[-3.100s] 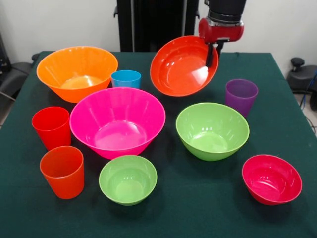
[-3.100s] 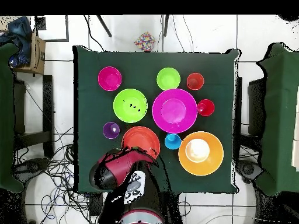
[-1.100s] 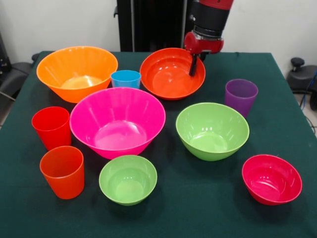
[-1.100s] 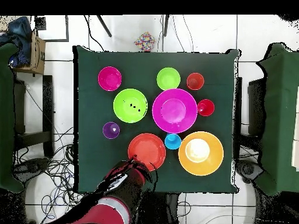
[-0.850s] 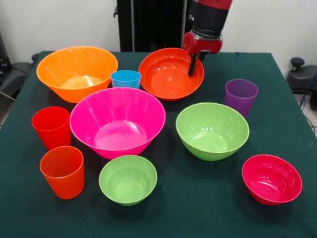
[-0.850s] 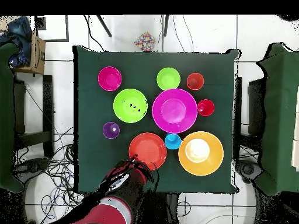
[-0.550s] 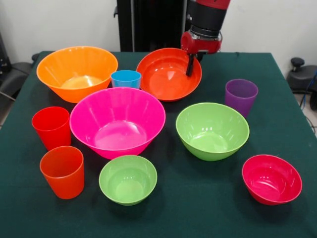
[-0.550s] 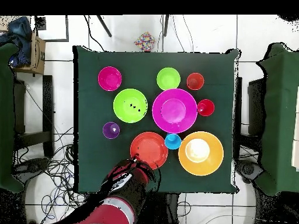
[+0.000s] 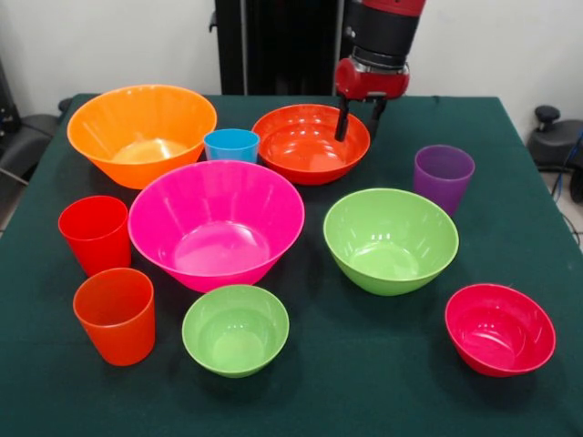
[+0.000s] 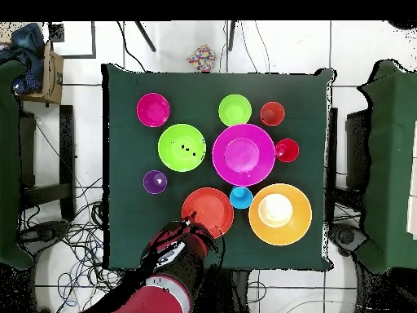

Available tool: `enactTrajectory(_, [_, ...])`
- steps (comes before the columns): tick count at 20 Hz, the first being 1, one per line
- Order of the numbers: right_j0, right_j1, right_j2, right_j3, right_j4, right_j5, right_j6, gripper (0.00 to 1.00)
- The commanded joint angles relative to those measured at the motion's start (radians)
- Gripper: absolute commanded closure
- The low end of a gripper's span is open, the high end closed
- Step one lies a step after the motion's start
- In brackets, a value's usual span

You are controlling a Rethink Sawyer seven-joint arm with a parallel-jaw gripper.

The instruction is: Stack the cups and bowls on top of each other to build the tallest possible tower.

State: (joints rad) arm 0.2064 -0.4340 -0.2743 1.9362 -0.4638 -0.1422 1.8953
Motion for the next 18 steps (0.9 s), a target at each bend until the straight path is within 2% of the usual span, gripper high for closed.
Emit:
enactTrajectory(1, [-0.067, -0.068, 0.170, 0.014, -0.036, 0.066, 0.071, 0.00])
enactTrajectory(4, [-0.142, -0.156, 0.242, 0.067, -0.051, 0.130, 0.046, 0.00])
enactTrajectory(6, [-0.228, -0.264, 0.334, 0.134, -0.048, 0.209, 0.014, 0.00])
enactTrajectory(11, [-0.377, -0.439, 0.509, 0.246, 0.012, 0.344, -0.044, 0.00])
enactTrajectory(14, [-0.432, -0.502, 0.578, 0.272, 0.054, 0.409, -0.064, 0.00])
enactTrajectory(18, [-0.459, -0.530, 0.607, 0.265, 0.065, 0.446, -0.064, 0.00])
